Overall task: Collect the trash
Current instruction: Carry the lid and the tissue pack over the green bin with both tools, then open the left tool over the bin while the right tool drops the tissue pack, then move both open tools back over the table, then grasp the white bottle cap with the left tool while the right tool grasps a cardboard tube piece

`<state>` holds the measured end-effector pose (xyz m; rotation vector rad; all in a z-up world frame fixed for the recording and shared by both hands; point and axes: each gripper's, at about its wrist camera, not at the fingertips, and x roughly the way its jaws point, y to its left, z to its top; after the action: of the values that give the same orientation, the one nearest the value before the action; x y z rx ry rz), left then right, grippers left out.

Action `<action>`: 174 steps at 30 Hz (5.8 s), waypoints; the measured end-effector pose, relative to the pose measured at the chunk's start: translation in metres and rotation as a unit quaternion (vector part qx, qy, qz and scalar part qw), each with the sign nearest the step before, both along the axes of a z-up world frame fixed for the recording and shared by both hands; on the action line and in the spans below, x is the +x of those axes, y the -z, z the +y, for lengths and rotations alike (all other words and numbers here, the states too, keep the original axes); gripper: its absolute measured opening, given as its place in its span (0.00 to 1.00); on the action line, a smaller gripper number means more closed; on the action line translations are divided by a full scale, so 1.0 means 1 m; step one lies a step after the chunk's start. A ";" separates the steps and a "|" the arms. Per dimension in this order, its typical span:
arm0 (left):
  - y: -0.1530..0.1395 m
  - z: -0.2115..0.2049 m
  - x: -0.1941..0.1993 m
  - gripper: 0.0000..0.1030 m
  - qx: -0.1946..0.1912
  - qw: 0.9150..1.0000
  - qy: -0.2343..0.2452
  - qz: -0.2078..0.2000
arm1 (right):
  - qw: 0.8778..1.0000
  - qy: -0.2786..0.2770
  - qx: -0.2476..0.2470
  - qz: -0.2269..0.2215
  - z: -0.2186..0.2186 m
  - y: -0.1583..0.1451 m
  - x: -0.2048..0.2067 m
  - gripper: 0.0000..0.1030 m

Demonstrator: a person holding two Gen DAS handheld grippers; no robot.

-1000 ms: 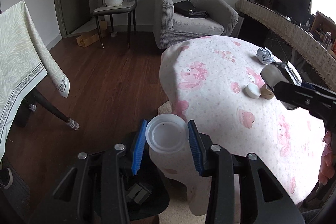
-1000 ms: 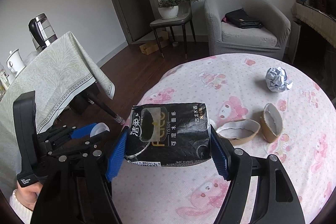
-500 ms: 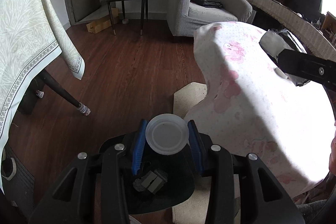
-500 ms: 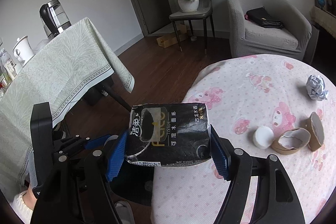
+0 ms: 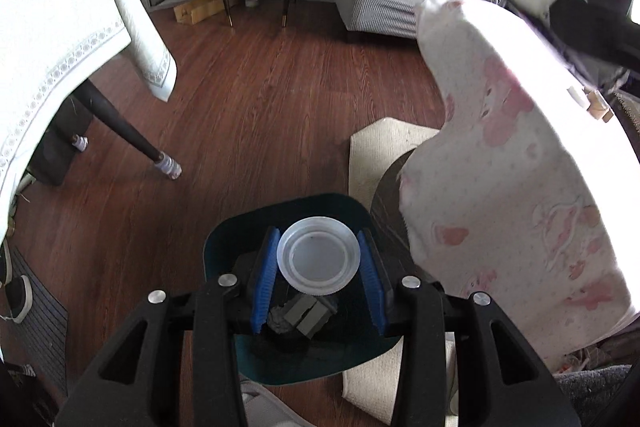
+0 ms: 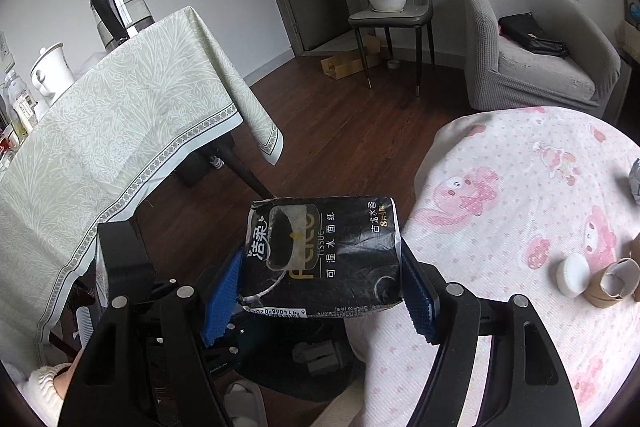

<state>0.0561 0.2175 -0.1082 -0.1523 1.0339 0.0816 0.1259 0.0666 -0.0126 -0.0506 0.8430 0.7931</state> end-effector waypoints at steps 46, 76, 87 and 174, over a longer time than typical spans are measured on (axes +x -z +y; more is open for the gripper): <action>0.010 0.083 -0.043 0.54 -0.002 0.998 -0.059 0.022 | 0.991 -0.056 -0.103 0.065 0.105 0.087 0.002 0.70; -0.075 0.068 -0.039 0.37 -0.028 0.993 -0.060 -0.100 | 0.965 -0.130 -0.201 0.107 0.115 0.163 -0.034 0.72; -0.089 0.060 -0.033 0.36 -0.024 0.990 -0.063 -0.120 | 0.971 -0.135 -0.179 0.084 0.099 0.135 -0.044 0.77; -0.065 -0.229 0.122 0.49 0.019 0.988 0.137 -0.073 | 0.983 0.162 -0.081 -0.002 -0.246 0.034 0.075 0.49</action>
<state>0.1779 -0.0117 -0.0427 0.0190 0.8984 -0.1570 0.2005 -0.1790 -0.0470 -0.0577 0.8847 0.4177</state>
